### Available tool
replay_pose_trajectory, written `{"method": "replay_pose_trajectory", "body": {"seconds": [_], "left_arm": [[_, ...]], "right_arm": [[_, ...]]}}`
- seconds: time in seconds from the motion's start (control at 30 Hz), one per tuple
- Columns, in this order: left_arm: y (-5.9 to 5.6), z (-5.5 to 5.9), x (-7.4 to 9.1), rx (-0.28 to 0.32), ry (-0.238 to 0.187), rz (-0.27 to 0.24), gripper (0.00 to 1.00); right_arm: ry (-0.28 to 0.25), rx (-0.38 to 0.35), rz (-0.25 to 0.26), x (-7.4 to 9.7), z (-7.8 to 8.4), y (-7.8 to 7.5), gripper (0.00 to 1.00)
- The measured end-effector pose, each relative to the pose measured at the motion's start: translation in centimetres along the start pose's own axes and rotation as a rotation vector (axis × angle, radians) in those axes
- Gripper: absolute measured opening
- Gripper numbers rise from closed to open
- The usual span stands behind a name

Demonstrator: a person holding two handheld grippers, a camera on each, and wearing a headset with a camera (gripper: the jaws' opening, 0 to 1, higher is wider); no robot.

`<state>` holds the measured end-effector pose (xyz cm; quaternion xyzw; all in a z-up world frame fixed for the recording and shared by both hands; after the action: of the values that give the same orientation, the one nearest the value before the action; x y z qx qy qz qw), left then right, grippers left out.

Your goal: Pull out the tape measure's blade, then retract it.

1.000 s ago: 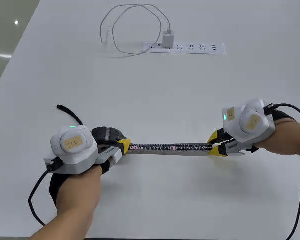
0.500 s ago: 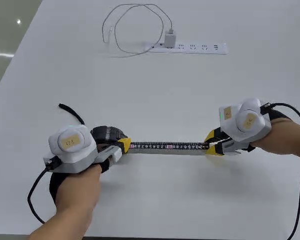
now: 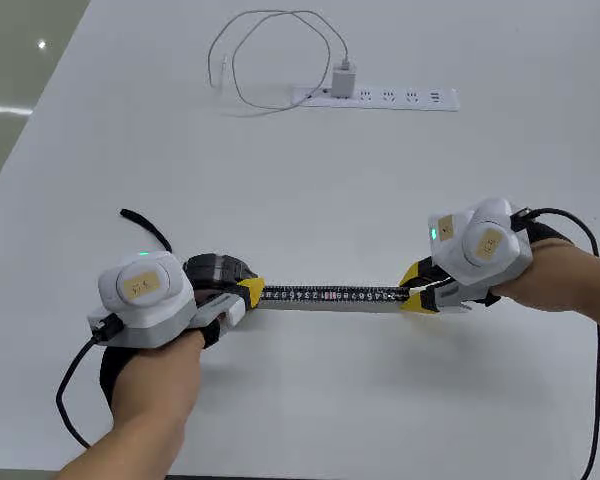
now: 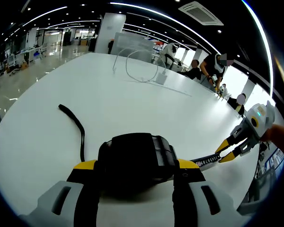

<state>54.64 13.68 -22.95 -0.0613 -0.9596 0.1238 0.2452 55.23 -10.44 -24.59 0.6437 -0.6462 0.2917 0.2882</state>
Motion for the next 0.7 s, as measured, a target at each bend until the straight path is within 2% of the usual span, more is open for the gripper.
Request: {"method": "replay_pose_trajectory", "body": {"seconds": [0.7], "left_arm": [[0.0, -0.1, 0.2, 0.016, -0.001, 0.008, 0.59]], "right_arm": [[-0.044, 0.007, -0.018, -1.8, -1.9, -0.1, 0.08]]}}
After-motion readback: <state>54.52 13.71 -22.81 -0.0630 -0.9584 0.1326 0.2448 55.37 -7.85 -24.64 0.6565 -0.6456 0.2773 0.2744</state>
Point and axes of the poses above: the centre of the closed fingertips' face, and the gripper's own axes: x roughly backward along the fingers, y roughly to its left, z roughly out of its underside, the point moved 2 cm from there along x, roughly backward along the fingers, and after that the axes turned 12 degrees about -y, right-handed, at the moved point
